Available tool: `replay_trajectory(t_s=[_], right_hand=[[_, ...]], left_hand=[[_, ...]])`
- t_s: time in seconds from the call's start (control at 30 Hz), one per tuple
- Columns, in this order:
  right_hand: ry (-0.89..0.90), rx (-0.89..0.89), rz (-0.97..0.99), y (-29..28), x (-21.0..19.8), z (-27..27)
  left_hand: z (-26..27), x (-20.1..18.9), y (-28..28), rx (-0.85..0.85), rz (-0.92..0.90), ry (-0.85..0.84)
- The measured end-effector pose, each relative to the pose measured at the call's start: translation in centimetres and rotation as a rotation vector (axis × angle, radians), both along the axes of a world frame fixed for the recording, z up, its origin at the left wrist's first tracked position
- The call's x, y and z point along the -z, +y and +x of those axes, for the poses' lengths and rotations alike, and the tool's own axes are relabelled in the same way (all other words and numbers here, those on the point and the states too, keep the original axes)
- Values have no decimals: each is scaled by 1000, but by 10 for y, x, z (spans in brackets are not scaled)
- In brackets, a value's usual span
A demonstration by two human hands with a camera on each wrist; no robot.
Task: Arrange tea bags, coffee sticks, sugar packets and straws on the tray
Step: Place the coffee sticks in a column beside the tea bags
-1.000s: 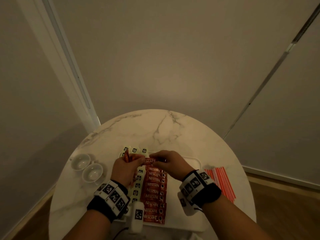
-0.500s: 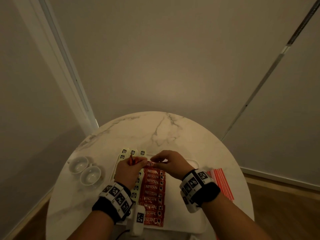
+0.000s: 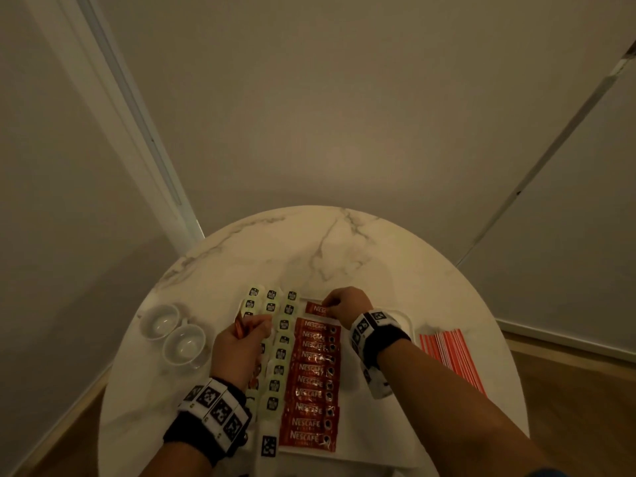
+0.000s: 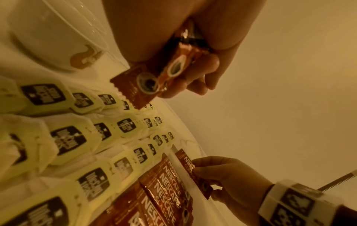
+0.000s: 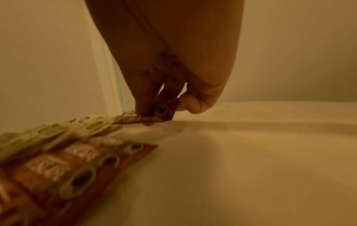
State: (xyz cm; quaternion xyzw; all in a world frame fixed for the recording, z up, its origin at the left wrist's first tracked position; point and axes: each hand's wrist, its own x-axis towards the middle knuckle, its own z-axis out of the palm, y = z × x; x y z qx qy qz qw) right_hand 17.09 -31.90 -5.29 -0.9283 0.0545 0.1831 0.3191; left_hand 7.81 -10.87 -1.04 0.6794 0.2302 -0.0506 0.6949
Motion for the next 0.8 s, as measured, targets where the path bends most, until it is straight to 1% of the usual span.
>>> replay_trajectory(t_s=[0.2, 0.3, 0.47, 0.8], right_hand=[[-25, -53, -9, 4, 19, 3], [-39, -69, 2, 4, 24, 4], [-102, -193, -113, 7, 30, 5], [-135, -271, -170, 6, 35, 7]], left_hand=[[1, 10, 8, 5, 17, -7], [1, 7, 9, 11, 18, -19], [3, 7, 8, 33, 30, -33], [-1, 5, 7, 49, 57, -27]])
